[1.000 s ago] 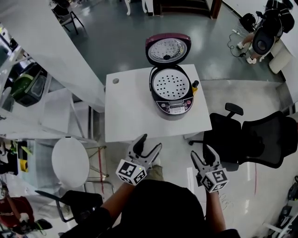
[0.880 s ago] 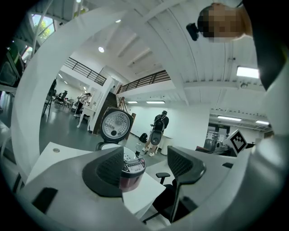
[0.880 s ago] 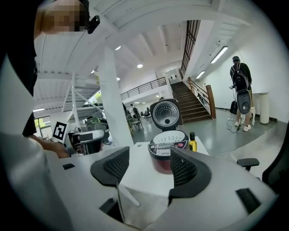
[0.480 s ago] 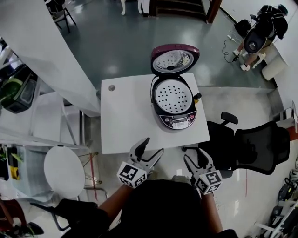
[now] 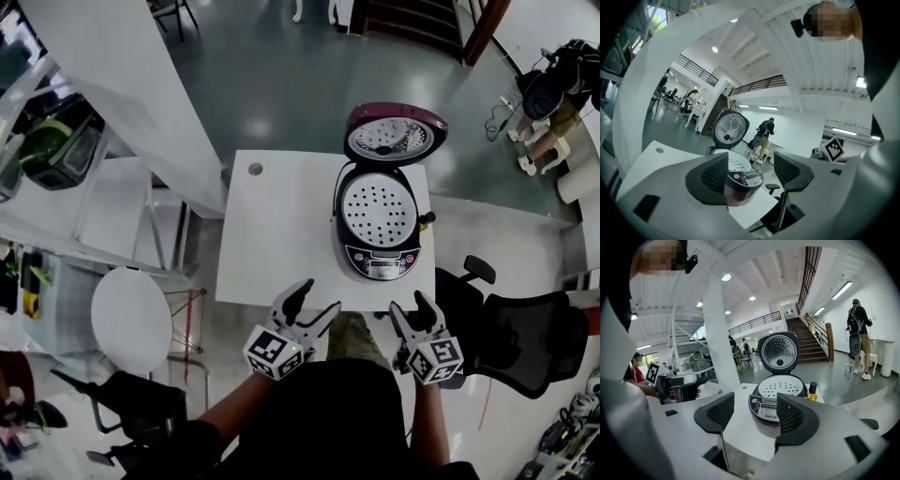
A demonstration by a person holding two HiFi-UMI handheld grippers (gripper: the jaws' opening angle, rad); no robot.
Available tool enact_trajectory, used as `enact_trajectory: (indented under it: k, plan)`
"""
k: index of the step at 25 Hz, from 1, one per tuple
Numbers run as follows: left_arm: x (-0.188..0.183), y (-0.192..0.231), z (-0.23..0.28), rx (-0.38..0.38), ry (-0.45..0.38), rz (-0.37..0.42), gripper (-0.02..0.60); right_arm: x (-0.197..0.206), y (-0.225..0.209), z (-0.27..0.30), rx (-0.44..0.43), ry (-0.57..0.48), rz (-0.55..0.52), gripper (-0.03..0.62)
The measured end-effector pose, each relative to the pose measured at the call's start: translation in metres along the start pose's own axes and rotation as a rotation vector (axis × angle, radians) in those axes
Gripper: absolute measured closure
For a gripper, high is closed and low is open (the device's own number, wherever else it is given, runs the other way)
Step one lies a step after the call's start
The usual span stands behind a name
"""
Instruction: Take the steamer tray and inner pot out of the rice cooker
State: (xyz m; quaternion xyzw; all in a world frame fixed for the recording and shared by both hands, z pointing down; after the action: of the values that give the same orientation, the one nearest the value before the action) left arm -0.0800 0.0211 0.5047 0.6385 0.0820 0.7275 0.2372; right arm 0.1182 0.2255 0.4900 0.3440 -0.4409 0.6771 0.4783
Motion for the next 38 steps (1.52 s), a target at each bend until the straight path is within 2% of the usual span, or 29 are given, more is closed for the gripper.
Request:
enact_trajectory:
  k: [5,8,12,18,22,27,32,38]
  plan:
    - [-0.009,0.005,0.028,-0.098,-0.040,0.026,0.302,-0.029,-0.059,0.034,-0.037,0.002,-0.040,0.345]
    - [-0.014,0.003,0.055,-0.154,-0.051,-0.005,0.302,-0.053,-0.098,0.050,0.005,0.004,-0.108,0.345]
    - [-0.017,-0.001,0.102,-0.186,-0.036,0.014,0.302,-0.070,-0.147,0.079,-0.017,0.032,-0.133,0.345]
    - [-0.025,0.000,0.158,-0.228,-0.026,0.011,0.302,-0.087,-0.197,0.126,-0.052,0.132,-0.194,0.345]
    - [-0.023,-0.001,0.180,-0.266,-0.021,-0.002,0.302,-0.092,-0.222,0.160,-0.071,0.233,-0.275,0.345]
    - [-0.019,0.000,0.195,-0.317,-0.006,-0.026,0.302,-0.092,-0.236,0.193,-0.122,0.336,-0.314,0.345]
    - [-0.019,-0.005,0.206,-0.357,-0.023,-0.030,0.302,-0.082,-0.246,0.222,-0.177,0.498,-0.383,0.345]
    - [-0.019,-0.002,0.207,-0.392,-0.025,-0.047,0.302,-0.076,-0.253,0.253,-0.182,0.591,-0.484,0.345]
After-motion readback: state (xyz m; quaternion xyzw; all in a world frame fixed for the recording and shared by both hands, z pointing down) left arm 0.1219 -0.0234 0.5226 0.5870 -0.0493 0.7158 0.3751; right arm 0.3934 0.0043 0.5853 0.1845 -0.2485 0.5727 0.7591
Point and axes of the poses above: the fingertips, and each gripper's own axes: z forward along the fingers, y to its left, x out of its underside, the point moved 9 cm from there along -z, backward along the fingers, and after that the axes turned 11 degrees about -x, right-handed, at the moved point
